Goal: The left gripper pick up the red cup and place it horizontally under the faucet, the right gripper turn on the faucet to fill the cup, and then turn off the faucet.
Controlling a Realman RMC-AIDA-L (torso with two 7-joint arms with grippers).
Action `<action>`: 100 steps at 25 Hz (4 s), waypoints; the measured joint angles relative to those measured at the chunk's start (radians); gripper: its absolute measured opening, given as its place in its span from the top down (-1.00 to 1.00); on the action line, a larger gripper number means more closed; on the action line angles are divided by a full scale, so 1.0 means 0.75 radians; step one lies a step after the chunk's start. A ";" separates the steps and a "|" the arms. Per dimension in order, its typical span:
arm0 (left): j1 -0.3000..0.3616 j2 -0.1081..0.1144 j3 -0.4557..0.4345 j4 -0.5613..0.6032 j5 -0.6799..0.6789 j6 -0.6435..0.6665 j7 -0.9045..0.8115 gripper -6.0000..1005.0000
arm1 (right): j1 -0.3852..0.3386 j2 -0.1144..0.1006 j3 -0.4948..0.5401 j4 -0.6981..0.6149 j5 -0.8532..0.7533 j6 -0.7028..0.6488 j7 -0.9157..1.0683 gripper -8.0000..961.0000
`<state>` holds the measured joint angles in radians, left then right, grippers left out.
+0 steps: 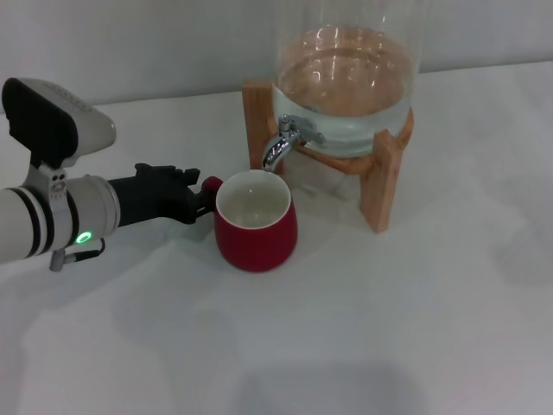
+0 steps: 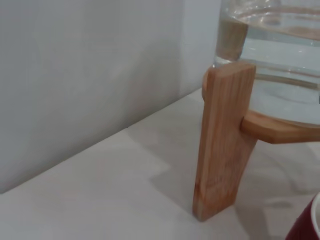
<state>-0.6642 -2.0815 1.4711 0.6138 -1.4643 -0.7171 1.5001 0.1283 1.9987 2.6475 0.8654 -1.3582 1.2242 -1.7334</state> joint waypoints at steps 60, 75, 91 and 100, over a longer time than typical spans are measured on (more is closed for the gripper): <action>0.907 0.000 -0.470 0.471 -1.076 -0.525 0.420 0.04 | -0.017 -0.021 0.012 0.002 -0.003 0.055 0.038 -0.50; 0.851 0.006 -0.511 0.459 -1.090 -0.531 0.435 0.02 | -0.041 -0.021 -0.162 0.267 -0.100 0.687 0.319 -0.50; 0.869 0.003 -0.512 0.568 -0.984 -0.526 0.430 0.00 | -0.084 0.012 -0.915 0.851 -0.270 0.306 0.552 -0.50; 0.866 0.005 -0.511 0.569 -0.980 -0.523 0.428 -0.02 | -0.095 0.011 -1.214 0.958 -0.456 -0.074 0.690 -0.50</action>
<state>-0.0148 -2.0777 1.0875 1.0409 -2.1997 -1.1094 1.8208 0.0570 2.0070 1.7372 1.5837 -1.7005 1.1687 -1.2159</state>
